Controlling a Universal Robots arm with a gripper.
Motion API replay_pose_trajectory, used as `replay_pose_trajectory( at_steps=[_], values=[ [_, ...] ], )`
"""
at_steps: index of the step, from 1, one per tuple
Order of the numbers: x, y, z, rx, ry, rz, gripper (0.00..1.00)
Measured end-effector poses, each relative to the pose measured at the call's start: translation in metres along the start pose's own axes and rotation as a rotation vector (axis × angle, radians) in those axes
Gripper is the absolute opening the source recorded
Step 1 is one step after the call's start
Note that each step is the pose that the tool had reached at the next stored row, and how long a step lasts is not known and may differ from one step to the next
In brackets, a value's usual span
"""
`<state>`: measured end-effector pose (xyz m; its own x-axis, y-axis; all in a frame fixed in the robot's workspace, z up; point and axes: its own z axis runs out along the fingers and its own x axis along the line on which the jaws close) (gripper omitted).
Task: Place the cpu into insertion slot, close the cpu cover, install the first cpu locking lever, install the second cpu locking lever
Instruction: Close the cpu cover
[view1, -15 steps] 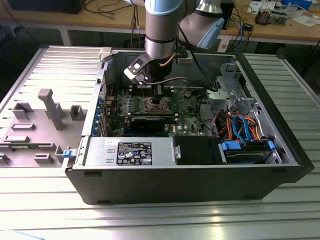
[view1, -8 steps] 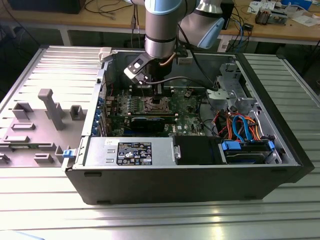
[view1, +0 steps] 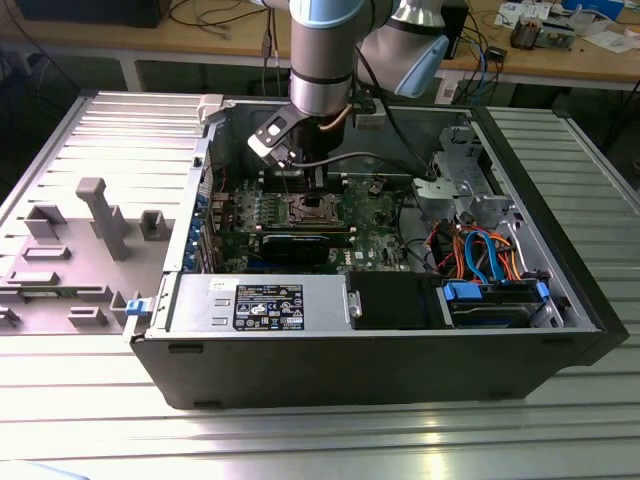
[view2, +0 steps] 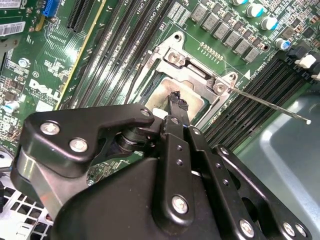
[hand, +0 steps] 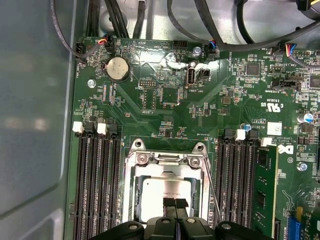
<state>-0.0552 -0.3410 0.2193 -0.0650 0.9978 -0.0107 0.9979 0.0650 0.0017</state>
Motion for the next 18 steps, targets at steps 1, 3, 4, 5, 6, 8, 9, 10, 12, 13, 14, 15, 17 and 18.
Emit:
replay_pose_trajectory(
  at_steps=[1,3,4,5,6,8,9,10,12,13,14,15,17,18],
  values=[
    [0.0,0.0,-0.0002,-0.0001,0.0001,0.0,0.11],
    [0.0,0.0,-0.0004,-0.0001,0.0002,0.0,0.11],
    [0.0,0.0,-0.0005,-0.0001,0.0001,0.0,0.11],
    [0.0,0.0,-0.0006,-0.0001,0.0002,0.0,0.11],
    [0.0,0.0,-0.0006,-0.0001,0.0002,0.0,0.11],
    [0.0,0.0,-0.0009,-0.0001,0.0002,0.0,0.11],
    [0.0,0.0,-0.001,0.0,0.0001,0.0,0.11],
    [0.0,0.0,-0.0012,0.0,0.0,0.0,0.11],
    [0.0,0.0,-0.0014,-0.0001,0.0001,0.0,0.11],
    [-0.0001,0.0,-0.0022,0.0002,-0.0002,0.0,0.11],
    [0.0,0.0,-0.003,0.0,0.0001,0.0,0.11],
    [-0.0001,0.0,-0.0042,0.0,0.0,0.0,0.11],
    [-0.0001,0.0,-0.0059,0.0,0.0,0.0,0.11],
    [-0.0001,0.0,-0.0073,-0.0001,0.0001,0.0,0.11]
  ],
)
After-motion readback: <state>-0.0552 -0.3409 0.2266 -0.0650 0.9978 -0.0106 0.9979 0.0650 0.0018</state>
